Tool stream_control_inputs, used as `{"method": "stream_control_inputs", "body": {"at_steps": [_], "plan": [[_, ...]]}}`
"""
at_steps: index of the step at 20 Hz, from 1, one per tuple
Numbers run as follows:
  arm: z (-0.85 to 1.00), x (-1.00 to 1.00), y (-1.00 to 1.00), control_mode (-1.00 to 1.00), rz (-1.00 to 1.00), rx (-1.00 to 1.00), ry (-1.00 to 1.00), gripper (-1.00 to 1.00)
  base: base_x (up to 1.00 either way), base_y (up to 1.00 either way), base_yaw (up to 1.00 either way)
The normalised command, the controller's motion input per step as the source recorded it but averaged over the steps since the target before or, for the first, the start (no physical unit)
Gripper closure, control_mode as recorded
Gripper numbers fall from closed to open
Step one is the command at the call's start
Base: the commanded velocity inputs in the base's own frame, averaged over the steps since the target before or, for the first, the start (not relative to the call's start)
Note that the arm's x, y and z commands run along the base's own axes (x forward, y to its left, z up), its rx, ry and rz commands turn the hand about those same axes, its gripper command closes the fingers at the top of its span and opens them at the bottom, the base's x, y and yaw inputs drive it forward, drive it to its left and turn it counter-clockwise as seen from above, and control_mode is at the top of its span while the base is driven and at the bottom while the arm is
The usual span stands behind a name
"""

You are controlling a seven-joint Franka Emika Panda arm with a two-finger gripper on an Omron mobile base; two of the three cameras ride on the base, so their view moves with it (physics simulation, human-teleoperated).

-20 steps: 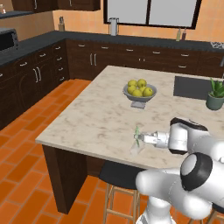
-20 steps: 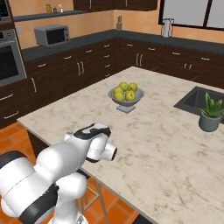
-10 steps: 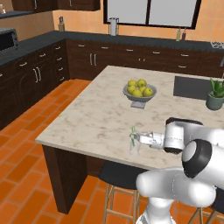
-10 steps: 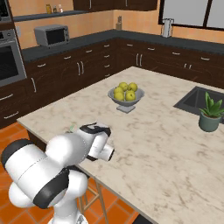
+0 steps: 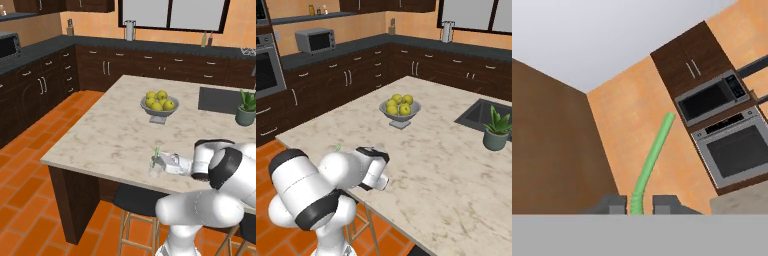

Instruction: Take a straw from the drawer in front and place it inside the glass cup on the dining counter.

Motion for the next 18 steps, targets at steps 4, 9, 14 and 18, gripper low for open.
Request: {"method": "stream_control_inputs", "body": {"at_steps": [4,9,14,18], "plan": [[0.02,0.22,0.00,-1.00,0.01,0.12,-0.13,-1.00,0.00,0.00,0.00],[0.16,0.39,-0.07,-1.00,0.00,0.17,-0.09,-1.00,0.00,0.00,0.00],[0.15,0.07,-0.33,-1.00,0.00,0.18,-0.07,-1.00,0.00,0.00,0.00],[-0.07,0.00,-0.21,-1.00,0.00,0.04,0.00,-1.00,0.00,0.00,0.00]]}}
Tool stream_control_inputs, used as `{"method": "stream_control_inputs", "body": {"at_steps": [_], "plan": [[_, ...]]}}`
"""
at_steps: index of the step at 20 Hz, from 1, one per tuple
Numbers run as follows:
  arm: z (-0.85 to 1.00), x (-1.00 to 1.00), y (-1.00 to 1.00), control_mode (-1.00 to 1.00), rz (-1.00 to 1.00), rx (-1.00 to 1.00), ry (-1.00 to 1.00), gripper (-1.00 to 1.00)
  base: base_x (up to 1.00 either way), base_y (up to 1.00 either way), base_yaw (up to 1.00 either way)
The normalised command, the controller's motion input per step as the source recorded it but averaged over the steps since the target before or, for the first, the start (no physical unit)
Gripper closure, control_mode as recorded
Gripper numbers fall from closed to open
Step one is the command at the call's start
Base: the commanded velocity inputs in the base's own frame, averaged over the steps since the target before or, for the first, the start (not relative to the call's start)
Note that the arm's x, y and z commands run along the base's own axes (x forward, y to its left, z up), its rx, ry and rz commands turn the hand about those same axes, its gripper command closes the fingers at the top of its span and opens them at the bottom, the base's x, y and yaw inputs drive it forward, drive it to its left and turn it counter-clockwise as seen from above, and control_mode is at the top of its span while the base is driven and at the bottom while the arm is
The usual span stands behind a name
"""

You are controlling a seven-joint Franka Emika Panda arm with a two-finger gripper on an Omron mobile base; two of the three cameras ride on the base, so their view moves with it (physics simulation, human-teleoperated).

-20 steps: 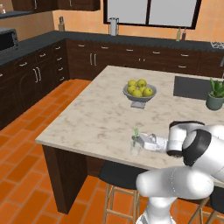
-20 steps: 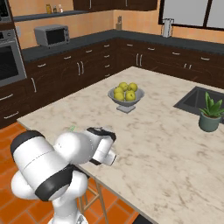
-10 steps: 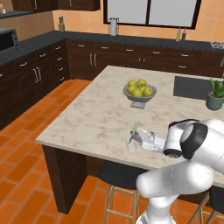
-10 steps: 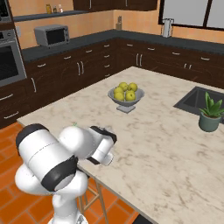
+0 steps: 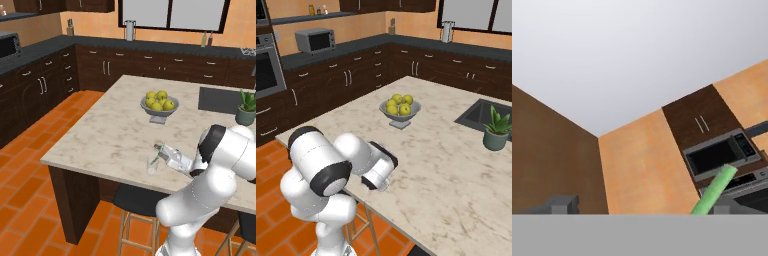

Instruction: Take a straw from the drawer in front and place it inside the glass cup on the dining counter.

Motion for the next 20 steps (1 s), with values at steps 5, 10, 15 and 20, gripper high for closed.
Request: {"method": "stream_control_inputs", "body": {"at_steps": [5,10,15,20], "plan": [[-0.29,-0.03,-0.01,-1.00,0.00,0.00,0.00,-1.00,0.00,0.00,0.00],[-0.09,0.09,0.00,-1.00,0.00,0.00,0.00,-1.00,0.00,0.00,0.00],[0.17,0.42,0.00,-1.00,-0.01,-0.01,0.03,-1.00,0.00,0.00,0.00],[-0.01,-0.06,-0.21,-1.00,-0.22,-0.23,0.24,-1.00,0.00,0.00,0.00]]}}
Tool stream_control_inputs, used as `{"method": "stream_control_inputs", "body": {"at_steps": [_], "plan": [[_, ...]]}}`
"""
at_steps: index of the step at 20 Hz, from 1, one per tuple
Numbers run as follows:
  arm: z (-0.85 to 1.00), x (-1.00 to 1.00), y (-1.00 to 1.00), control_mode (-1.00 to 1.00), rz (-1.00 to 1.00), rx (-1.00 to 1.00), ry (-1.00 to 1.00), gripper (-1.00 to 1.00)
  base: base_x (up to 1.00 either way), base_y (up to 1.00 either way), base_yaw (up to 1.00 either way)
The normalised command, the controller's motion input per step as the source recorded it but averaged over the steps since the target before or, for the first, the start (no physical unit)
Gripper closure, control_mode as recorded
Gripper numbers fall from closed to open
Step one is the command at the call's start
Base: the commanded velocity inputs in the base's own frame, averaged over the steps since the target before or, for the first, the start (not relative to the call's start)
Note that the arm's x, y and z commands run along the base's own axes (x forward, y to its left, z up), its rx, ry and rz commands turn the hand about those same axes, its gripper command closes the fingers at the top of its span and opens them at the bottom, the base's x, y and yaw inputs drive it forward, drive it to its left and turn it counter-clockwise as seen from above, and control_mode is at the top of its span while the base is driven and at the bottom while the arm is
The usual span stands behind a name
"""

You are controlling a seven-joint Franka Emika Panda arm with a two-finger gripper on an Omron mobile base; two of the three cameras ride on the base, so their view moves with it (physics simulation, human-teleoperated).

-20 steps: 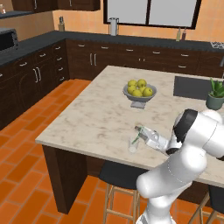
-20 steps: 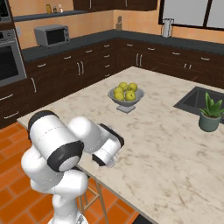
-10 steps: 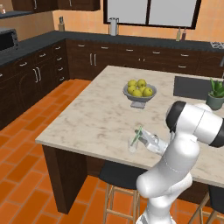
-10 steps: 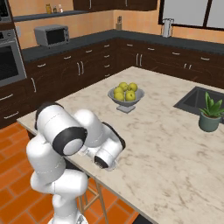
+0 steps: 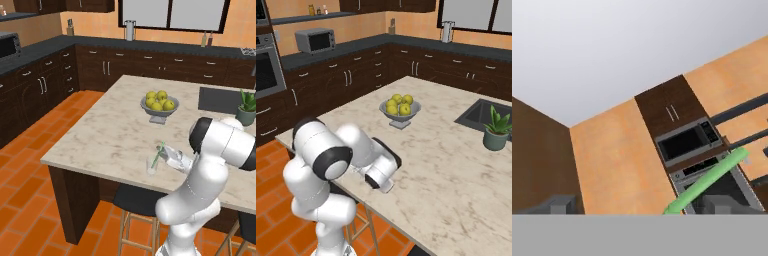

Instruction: Take a straw from the drawer in front and place it inside the glass cup on the dining counter.

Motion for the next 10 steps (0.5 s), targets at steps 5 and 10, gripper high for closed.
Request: {"method": "stream_control_inputs", "body": {"at_steps": [5,10], "plan": [[-0.18,-0.06,-0.08,-1.00,-0.28,-0.45,0.39,-1.00,0.00,0.00,0.00],[-0.01,-0.02,0.00,-1.00,-0.33,-0.48,0.47,-1.00,0.00,0.00,0.00]]}}
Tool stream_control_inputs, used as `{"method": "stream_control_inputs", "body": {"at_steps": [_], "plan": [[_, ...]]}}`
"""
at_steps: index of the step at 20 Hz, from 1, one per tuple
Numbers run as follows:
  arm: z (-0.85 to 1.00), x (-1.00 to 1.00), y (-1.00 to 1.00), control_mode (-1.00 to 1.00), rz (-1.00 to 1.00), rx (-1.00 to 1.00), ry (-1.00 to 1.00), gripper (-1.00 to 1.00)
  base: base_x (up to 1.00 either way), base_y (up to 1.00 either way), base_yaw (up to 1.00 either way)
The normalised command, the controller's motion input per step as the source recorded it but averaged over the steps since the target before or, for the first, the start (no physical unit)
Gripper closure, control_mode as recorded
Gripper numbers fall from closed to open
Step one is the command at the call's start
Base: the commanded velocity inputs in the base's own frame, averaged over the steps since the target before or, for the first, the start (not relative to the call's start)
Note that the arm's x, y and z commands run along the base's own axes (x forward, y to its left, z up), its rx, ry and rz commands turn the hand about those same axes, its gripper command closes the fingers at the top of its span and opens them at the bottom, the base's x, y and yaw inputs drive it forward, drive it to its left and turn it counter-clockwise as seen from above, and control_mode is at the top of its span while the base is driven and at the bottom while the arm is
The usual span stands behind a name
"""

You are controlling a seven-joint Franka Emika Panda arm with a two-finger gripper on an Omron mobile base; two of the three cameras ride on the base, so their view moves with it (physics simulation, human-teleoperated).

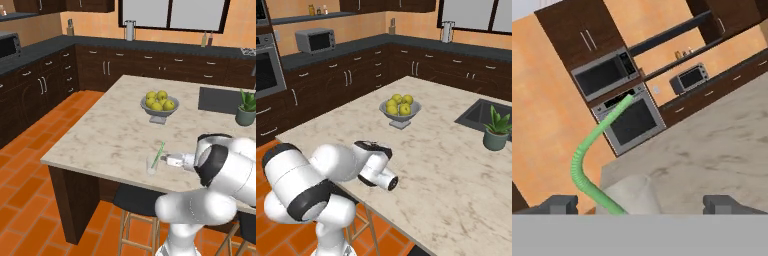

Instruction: Take a straw from the drawer in front and place it inside the glass cup on the dining counter.

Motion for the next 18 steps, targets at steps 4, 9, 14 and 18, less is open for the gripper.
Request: {"method": "stream_control_inputs", "body": {"at_steps": [4,9,14,18], "plan": [[0.81,-0.77,-0.01,-1.00,-0.32,-0.33,0.12,-1.00,0.00,0.00,0.00],[1.00,-0.50,0.23,-1.00,-0.14,-0.39,0.07,-1.00,0.00,0.00,0.00],[0.77,-0.57,0.55,-1.00,0.00,-0.66,0.25,-1.00,0.00,0.00,0.00],[0.06,-0.99,0.86,-1.00,0.01,-0.89,0.55,-1.00,0.00,0.00,0.00]]}}
